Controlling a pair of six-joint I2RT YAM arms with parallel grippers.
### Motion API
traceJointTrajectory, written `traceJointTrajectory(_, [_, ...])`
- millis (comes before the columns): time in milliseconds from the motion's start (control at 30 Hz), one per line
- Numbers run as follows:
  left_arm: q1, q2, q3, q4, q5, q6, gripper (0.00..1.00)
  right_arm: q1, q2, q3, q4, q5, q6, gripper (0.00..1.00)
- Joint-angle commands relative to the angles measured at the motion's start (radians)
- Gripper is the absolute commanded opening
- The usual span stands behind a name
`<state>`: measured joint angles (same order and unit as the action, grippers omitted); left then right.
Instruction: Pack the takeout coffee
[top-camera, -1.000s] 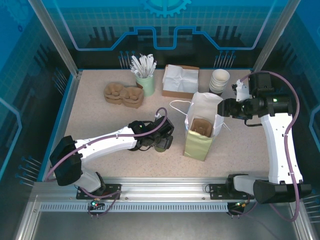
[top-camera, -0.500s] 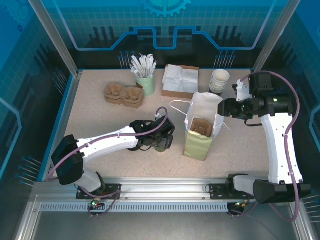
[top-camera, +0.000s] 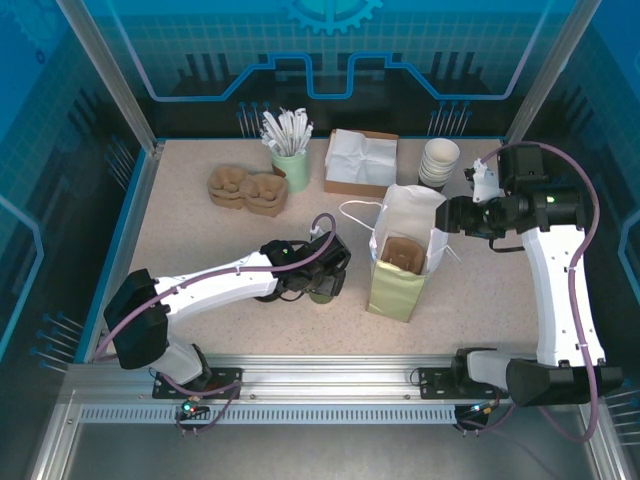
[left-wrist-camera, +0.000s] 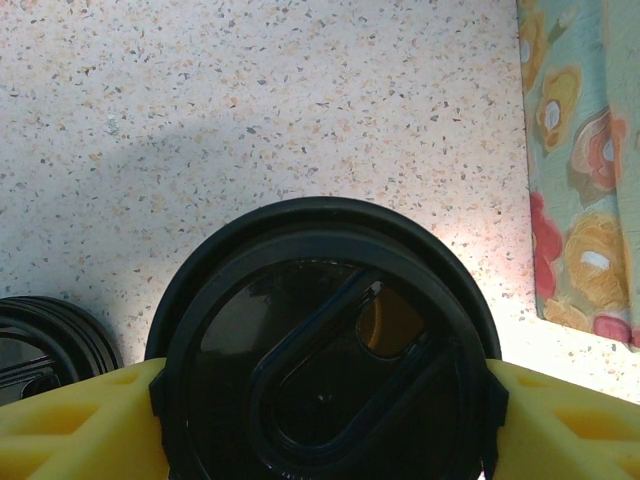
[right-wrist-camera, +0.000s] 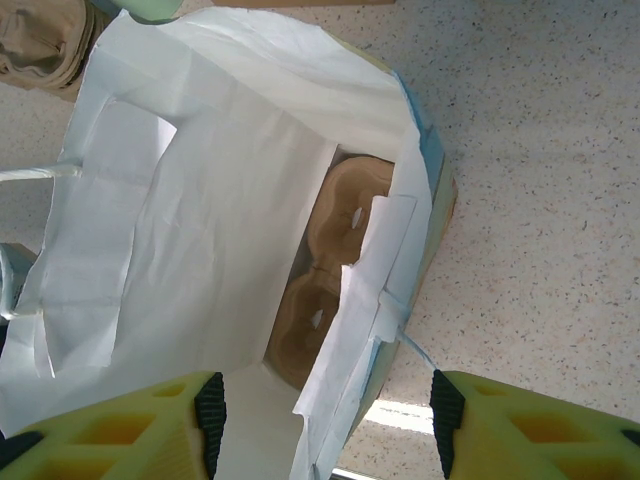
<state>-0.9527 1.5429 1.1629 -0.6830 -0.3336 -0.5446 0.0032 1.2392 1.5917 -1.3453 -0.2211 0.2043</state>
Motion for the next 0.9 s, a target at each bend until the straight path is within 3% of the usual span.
traceJointTrajectory(0, [0.003,0.022,-0.032,-0.046,0.072,-0.014,0.69,-0.019,0.008,0.026,0.009,-0.027,-0.010,0.59])
traceJointTrajectory(500, [0.008,-0.074,0.034,-0.094,0.012,-0.003,0.69,-0.050,0.014,0.019,0.219,-0.087,-0.068,0.59])
traceJointTrajectory(867, [0.028,-0.150,0.124,-0.177,-0.014,0.020,0.69,-0.059,0.094,0.053,0.270,-0.151,-0.238,0.60])
